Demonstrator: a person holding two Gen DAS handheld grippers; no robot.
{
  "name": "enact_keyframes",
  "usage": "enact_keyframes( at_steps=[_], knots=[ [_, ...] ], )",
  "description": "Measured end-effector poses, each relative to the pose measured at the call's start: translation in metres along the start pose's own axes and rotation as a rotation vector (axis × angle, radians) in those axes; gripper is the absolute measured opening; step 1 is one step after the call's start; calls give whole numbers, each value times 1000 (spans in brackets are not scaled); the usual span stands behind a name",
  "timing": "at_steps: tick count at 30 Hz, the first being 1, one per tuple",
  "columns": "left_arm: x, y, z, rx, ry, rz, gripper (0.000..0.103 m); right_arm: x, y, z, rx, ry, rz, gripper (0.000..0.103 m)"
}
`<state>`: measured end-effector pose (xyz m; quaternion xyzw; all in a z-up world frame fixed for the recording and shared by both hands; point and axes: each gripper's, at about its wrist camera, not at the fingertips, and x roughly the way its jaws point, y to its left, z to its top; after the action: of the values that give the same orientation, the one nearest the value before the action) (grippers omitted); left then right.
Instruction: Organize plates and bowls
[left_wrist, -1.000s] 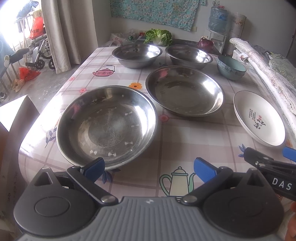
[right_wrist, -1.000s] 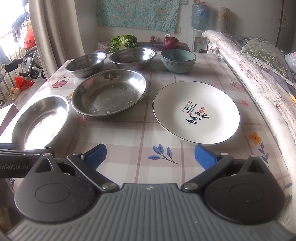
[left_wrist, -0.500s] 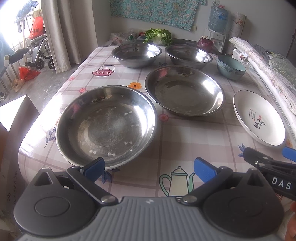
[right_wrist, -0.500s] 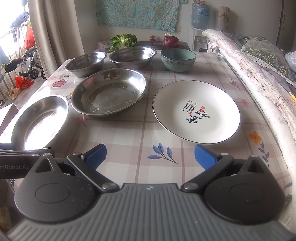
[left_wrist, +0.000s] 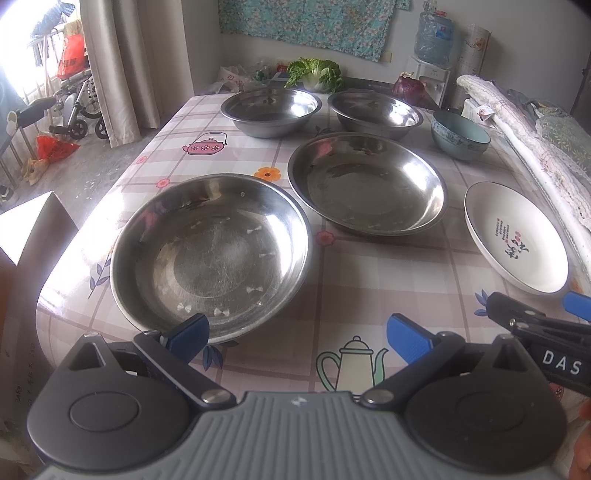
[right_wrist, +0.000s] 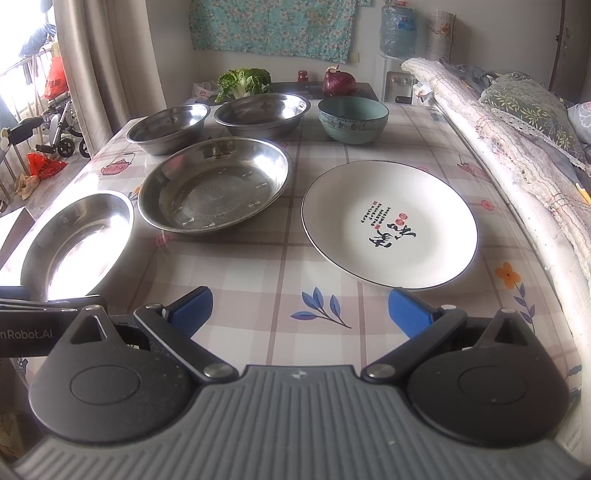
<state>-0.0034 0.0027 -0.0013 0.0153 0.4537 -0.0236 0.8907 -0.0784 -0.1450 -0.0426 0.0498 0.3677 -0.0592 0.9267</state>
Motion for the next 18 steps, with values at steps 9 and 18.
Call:
enact_keyframes(
  at_steps=[9,18],
  knots=[
    [-12,12,36,11,-85,-17,103,-10,6,25,-54,-92,19,102],
    [-14,50,93,-1,-164,-90,103,-11,11,78,-95,-207,208,102]
  ],
)
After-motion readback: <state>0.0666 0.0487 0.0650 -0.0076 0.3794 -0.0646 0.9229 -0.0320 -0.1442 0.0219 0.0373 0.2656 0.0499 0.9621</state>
